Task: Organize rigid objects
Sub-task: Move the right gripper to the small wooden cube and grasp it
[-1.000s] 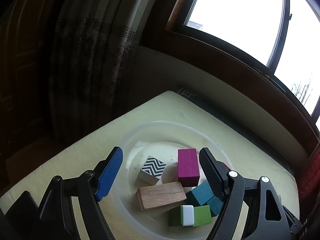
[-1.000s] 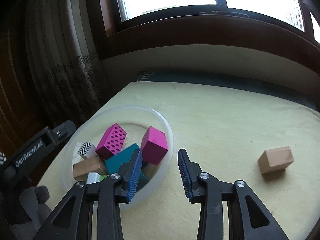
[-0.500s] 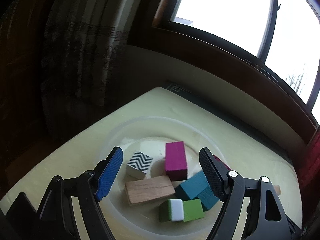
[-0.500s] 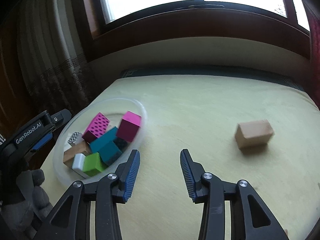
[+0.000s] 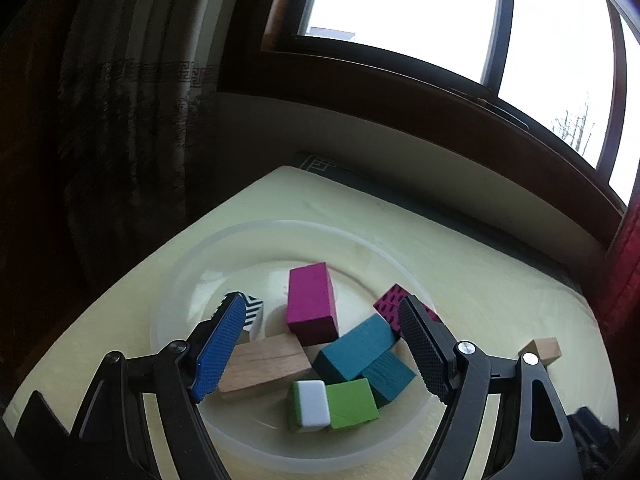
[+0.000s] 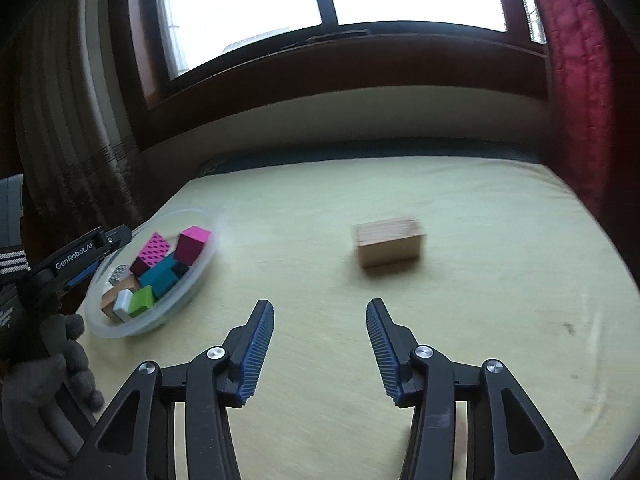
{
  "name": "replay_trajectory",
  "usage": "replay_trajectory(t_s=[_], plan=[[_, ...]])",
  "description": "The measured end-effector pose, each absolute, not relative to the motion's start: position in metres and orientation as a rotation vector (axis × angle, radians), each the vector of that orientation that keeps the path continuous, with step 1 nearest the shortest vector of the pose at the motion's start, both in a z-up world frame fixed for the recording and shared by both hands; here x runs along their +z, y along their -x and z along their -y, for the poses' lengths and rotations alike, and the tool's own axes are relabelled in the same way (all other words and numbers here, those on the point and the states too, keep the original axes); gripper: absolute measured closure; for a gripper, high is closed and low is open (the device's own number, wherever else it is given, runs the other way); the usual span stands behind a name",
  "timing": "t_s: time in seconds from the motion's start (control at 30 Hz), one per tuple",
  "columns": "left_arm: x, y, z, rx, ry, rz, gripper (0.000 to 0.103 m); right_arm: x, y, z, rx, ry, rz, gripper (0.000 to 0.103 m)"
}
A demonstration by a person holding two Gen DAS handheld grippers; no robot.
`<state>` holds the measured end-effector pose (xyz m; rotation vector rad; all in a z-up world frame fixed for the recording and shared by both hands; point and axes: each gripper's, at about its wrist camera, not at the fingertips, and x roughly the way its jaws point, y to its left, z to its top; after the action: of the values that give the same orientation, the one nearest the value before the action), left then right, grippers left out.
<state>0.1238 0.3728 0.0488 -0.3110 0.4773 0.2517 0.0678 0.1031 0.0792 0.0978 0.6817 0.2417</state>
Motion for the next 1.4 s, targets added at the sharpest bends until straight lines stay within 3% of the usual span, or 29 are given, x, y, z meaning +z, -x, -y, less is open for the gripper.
replay_trajectory(t_s=[0.8, 1.03, 1.4], plan=[[0.043, -0.13, -0.332, 0.192, 0.191, -0.494, 0.023, 0.039, -0.039, -0.049, 0.163, -0.092, -0.818, 0.052], [0.042, -0.131, -0.328, 0.188, 0.182, -0.497, 0.023, 0.036, -0.042, -0.048, 0.164, -0.089, -0.835, 0.064], [0.04, -0.134, -0.318, 0.172, 0.153, -0.502, 0.023, 0.047, -0.047, -0.034, 0.119, -0.086, -0.795, 0.066]])
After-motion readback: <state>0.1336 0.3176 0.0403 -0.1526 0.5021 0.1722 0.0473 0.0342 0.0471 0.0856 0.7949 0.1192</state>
